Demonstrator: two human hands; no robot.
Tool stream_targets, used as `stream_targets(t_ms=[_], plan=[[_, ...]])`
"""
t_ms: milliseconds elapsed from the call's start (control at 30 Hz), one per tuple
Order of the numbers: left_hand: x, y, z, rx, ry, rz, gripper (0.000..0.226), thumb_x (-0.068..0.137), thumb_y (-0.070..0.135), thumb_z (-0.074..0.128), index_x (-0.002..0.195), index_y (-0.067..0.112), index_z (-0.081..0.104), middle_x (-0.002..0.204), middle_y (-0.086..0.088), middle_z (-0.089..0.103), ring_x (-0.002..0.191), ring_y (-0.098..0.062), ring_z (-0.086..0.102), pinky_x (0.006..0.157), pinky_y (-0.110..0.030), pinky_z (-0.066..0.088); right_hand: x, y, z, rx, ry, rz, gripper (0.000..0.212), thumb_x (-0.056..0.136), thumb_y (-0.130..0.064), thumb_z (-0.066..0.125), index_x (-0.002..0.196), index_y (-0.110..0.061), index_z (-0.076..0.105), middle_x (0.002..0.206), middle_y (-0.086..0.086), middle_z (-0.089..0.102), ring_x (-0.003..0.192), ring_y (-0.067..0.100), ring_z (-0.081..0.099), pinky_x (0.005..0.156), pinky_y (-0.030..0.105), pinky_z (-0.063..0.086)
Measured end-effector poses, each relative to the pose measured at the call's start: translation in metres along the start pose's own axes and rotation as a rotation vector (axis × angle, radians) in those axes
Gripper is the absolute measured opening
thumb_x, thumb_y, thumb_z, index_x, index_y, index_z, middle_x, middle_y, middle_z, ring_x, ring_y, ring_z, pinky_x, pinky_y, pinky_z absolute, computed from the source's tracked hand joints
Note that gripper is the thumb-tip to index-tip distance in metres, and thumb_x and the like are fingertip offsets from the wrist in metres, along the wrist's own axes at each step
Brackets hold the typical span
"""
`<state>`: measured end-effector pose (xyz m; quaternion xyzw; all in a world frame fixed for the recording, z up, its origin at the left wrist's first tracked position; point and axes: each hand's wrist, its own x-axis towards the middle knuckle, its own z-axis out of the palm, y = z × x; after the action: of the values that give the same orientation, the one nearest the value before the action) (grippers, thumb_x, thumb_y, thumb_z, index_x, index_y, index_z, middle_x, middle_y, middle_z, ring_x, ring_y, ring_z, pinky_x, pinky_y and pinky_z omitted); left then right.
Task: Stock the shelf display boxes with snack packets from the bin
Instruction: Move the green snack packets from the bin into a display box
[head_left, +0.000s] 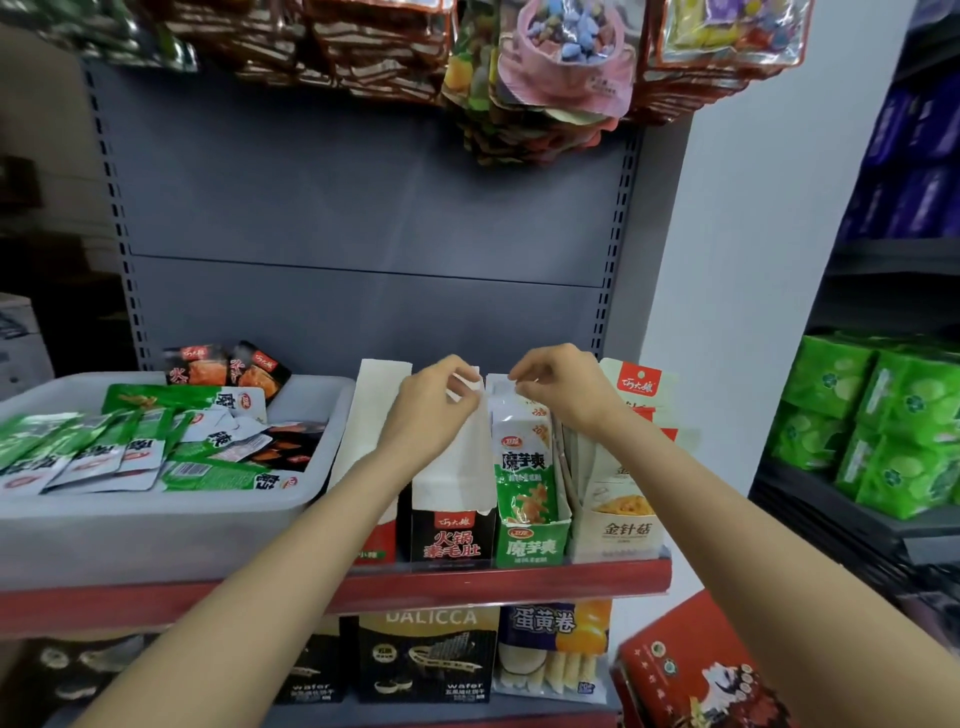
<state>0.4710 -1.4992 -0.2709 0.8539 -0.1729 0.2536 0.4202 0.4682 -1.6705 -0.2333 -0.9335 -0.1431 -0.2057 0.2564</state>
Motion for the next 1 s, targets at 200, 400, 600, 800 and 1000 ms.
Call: stream_targets(t_ms=[200, 400, 600, 800, 1000], plan=[[-0.025, -0.012, -0.062, 0.009, 0.119, -0.002, 0.005, 0.089, 0.023, 0.059, 0.088, 0.023, 0.064, 0.074, 0.007, 0.066, 0.067, -0.01, 0.063, 0.064, -0.027, 0.05, -0.011, -0.051, 0.024, 0.248, 0.02, -0.073, 0.011, 0.087, -0.015, 0.064, 0.096, -0.016, 0.071, 0.089, -0.002, 0.071, 0.083, 0.012, 0.066, 0.078, 0.023, 0.05], [-0.049, -0.064, -0.142, 0.149, 0.205, -0.113, 0.006, 0.088, 0.019, 0.06, 0.084, 0.022, 0.063, 0.068, 0.003, 0.068, 0.065, -0.017, 0.063, 0.067, -0.031, 0.049, -0.008, -0.115, 0.094, 0.564, -0.094, -0.094, 0.013, 0.088, -0.007, 0.061, 0.098, -0.01, 0.069, 0.09, 0.01, 0.07, 0.078, 0.016, 0.063, 0.068, 0.023, 0.051], [-0.053, -0.134, -0.205, 0.378, 0.055, -0.38, 0.02, 0.086, 0.017, 0.066, 0.104, 0.008, 0.064, 0.104, -0.014, 0.068, 0.095, -0.028, 0.063, 0.078, -0.03, 0.045, 0.016, -0.178, 0.156, 0.296, -0.242, -0.268, 0.03, 0.087, -0.006, 0.057, 0.117, -0.007, 0.062, 0.114, 0.013, 0.065, 0.102, 0.023, 0.061, 0.091, 0.032, 0.046], [-0.051, -0.163, -0.221, 0.514, -0.348, -0.539, 0.085, 0.071, 0.048, 0.076, 0.142, 0.017, 0.041, 0.145, -0.005, 0.043, 0.129, -0.023, 0.045, 0.105, -0.029, 0.036, 0.04, -0.199, 0.181, -0.215, -0.714, -0.343, 0.063, 0.094, -0.03, 0.054, 0.149, -0.017, 0.025, 0.153, 0.006, 0.03, 0.136, 0.026, 0.034, 0.105, 0.032, 0.032], [-0.051, -0.174, -0.219, 0.434, -0.311, -0.565, 0.089, 0.068, 0.045, 0.08, 0.143, 0.02, 0.038, 0.146, -0.007, 0.043, 0.13, -0.025, 0.043, 0.109, -0.037, 0.035, 0.043, -0.197, 0.191, -0.342, -0.719, -0.454, 0.05, 0.093, -0.023, 0.05, 0.142, -0.014, 0.041, 0.14, 0.01, 0.047, 0.122, 0.029, 0.047, 0.096, 0.033, 0.039]])
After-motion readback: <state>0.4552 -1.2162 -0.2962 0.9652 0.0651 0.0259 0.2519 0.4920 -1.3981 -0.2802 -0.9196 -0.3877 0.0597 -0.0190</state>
